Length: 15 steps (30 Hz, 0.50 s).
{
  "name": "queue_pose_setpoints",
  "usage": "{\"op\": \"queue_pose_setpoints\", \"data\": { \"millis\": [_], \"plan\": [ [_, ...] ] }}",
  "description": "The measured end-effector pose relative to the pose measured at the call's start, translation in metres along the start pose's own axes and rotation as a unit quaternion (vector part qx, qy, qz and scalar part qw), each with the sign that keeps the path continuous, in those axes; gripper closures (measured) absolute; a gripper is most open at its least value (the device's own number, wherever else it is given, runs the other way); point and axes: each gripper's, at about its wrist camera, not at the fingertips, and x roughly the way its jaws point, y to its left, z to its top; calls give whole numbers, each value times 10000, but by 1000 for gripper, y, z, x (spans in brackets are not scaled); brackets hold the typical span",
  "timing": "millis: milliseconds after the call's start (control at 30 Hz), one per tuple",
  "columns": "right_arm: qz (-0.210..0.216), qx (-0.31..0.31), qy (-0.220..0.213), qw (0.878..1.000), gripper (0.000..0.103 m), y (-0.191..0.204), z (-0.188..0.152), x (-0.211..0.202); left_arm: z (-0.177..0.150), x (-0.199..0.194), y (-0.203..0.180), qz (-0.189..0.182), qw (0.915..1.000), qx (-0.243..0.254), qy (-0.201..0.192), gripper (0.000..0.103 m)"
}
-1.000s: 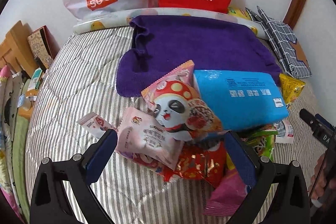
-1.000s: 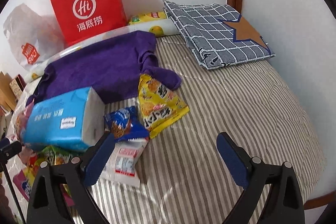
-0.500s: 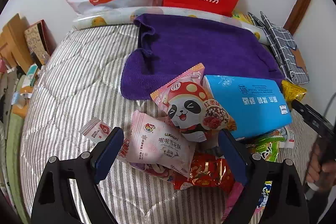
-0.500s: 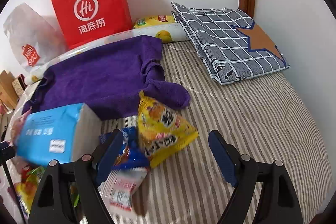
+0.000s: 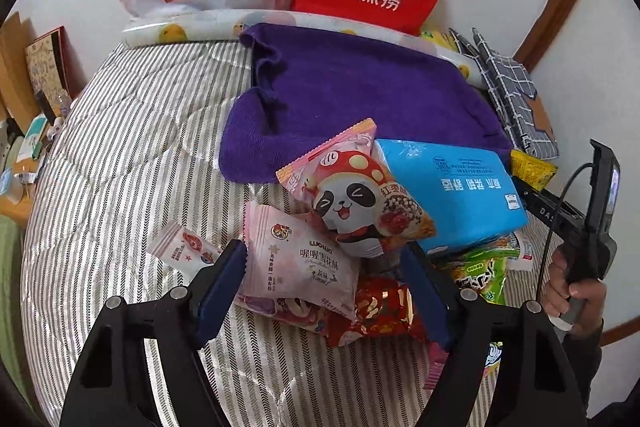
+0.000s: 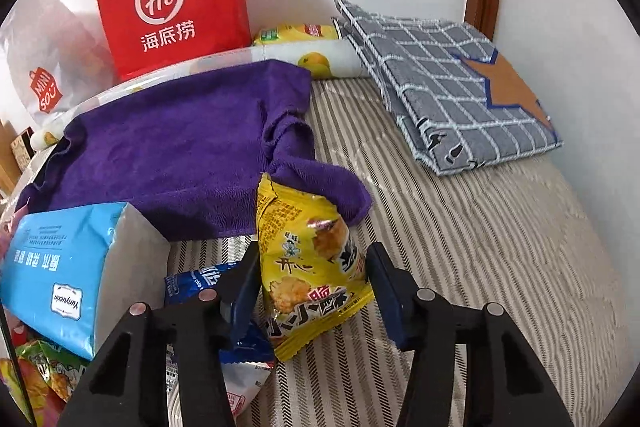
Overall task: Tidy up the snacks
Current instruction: 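Reach the right tool to the yellow chip bag and close on it, then lift the yellow chip bag with the right tool while the left tool grasps a small pink wrapper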
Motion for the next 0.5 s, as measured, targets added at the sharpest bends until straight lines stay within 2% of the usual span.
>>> {"op": "queue_pose_setpoints", "data": {
  "millis": [67,267,367,500],
  "plan": [
    [31,7,-28,10000,59,-1,0,-6,0,4,1,58,10000,8,47,25],
    [117,74,-131,9998,59,-5,-5,-24,-7,23,6,305,9990,73,308,25],
    [109,72,-170,9998,59,-4,-8,-33,-9,27,5,371,9989,98,262,26],
    [227,155,-160,9995,59,-4,-11,-45,-12,28,1,437,9985,275,206,41]
  ]
}}
